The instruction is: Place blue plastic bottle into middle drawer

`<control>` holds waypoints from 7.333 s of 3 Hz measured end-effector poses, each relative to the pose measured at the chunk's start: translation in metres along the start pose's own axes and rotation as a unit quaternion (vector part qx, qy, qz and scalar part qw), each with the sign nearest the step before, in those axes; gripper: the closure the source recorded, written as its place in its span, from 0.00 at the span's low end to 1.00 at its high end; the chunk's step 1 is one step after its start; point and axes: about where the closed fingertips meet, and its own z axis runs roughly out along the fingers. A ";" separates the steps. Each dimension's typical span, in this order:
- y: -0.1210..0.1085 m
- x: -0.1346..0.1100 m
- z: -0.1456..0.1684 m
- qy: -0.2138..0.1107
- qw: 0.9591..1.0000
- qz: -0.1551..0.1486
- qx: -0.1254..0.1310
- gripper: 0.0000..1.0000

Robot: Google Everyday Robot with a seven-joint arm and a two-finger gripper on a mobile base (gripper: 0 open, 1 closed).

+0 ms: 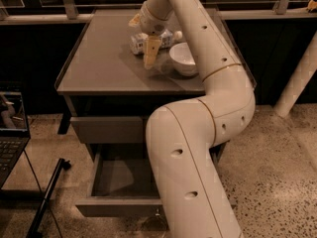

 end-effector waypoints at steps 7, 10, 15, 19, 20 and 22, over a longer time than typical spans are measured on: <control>-0.003 0.037 0.023 0.086 0.996 0.022 -0.008 0.00; -0.003 0.037 0.023 0.086 0.996 0.022 -0.008 0.64; -0.007 0.008 0.001 0.017 1.000 0.011 0.014 1.00; 0.055 -0.115 -0.137 -0.142 0.988 0.044 0.034 1.00; 0.077 -0.153 -0.202 -0.157 0.980 0.047 0.111 1.00; 0.087 -0.166 -0.204 -0.160 0.978 0.046 0.128 1.00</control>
Offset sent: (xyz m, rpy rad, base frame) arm 0.0098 -0.0309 0.0189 -0.2630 -0.0423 -0.0906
